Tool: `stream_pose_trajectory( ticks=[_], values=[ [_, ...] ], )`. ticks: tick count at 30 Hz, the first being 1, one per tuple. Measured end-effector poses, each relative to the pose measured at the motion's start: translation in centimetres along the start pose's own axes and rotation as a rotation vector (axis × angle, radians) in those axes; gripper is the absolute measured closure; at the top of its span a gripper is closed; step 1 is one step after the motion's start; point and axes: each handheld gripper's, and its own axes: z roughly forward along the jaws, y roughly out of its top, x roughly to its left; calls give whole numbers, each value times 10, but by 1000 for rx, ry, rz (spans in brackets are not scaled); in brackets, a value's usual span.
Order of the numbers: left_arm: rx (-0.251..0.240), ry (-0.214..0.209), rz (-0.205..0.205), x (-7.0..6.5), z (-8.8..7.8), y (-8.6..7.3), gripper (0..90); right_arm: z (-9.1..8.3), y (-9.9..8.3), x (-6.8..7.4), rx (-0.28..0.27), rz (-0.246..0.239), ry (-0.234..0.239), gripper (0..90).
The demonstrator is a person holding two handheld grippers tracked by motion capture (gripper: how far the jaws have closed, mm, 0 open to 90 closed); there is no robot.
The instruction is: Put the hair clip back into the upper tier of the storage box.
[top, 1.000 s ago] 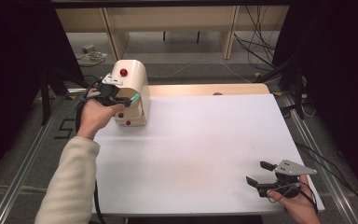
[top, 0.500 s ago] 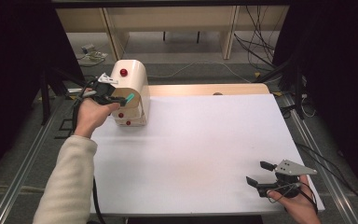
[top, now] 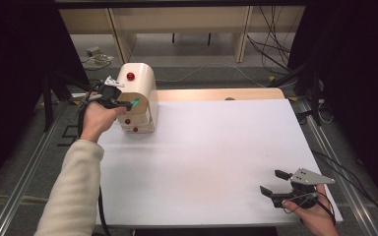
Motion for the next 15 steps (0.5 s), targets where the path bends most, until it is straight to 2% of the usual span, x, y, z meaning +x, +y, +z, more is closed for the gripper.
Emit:
stream_pose_trajectory(
  ticks=[15],
  values=[
    [30, 36, -4, 2, 11, 4, 829, -1, 0, 0, 3, 1, -2, 168]
  ],
)
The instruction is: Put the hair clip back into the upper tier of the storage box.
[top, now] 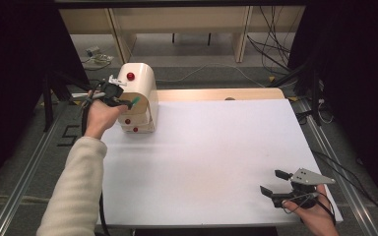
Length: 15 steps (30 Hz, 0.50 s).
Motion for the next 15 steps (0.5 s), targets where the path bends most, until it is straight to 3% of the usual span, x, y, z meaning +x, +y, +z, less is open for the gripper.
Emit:
stream_pose_trajectory(
  ticks=[15],
  values=[
    [-2, 27, 3, 1, 6, 4, 828, 0, 0, 0, 0, -1, 0, 168]
  ],
)
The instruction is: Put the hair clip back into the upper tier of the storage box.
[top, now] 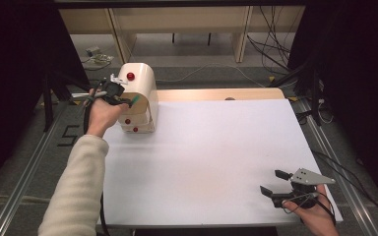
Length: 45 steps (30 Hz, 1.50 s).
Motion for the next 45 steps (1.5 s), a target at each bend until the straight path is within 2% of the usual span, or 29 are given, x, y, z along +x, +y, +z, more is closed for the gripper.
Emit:
stream_pose_trajectory(
  ticks=[5, 8, 16, 23, 27, 30, 32, 38, 42, 45],
  values=[
    [7, 9, 15, 3, 10, 0, 810, 0, 0, 0, -1, 0, 0, 168],
    [-1, 23, 5, 4, 13, -2, 672, 0, 0, 0, 0, 0, -1, 168],
    [-65, 10, -26, 4, 1, -4, 537, 0, 0, 0, -1, 0, -1, 168],
    [-77, -14, -67, 3, -12, -7, 439, 0, 0, 0, -2, -1, -1, 168],
    [-98, -22, -77, -3, -18, -10, 367, 0, 0, 0, -4, -6, -2, 169],
    [-140, -20, -90, -8, -25, -13, 331, 0, 0, 0, -3, -4, -3, 168],
    [-168, -38, -89, -11, -30, -16, 310, 0, 0, 0, -3, -4, -3, 168],
    [-260, -110, -59, -25, -39, -33, 266, -1, 0, 0, -3, -4, -3, 168],
    [-293, -127, -24, -39, -45, -50, 231, 0, 0, 0, -6, -7, -3, 168],
    [-325, -140, -13, -50, -48, -62, 226, 0, 0, 1, -3, -3, -3, 168]
  ],
)
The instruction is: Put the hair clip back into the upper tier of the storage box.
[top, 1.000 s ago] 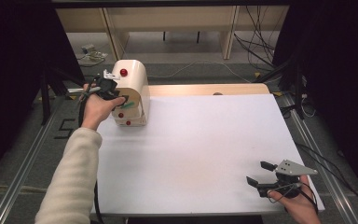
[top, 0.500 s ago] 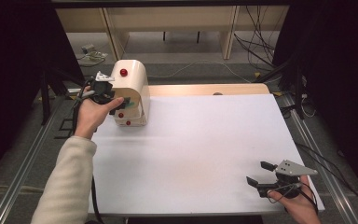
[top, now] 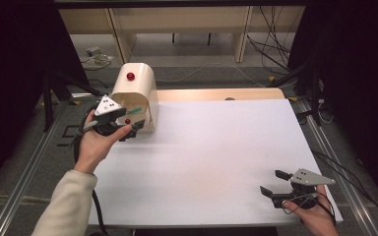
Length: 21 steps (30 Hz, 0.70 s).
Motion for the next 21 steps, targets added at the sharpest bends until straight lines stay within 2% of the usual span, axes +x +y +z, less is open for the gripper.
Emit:
stream_pose_trajectory(
  ticks=[5, 8, 11, 17, 21],
  values=[
    [-39, -34, 18, -21, -3, -22, 222, 0, 0, 0, 1, 2, 0, 168],
    [-34, -67, 38, -35, -1, -39, 223, 0, 0, 0, 1, -1, -1, 168],
    [-19, -79, 63, -47, 2, -56, 224, 0, 0, 1, 1, 0, 0, 168],
    [-17, -108, 34, -62, 6, -86, 226, -1, 0, 1, 0, -3, 1, 168],
    [-9, -119, 24, -70, 6, -99, 226, -1, 0, 1, 0, -6, 2, 168]
  ],
)
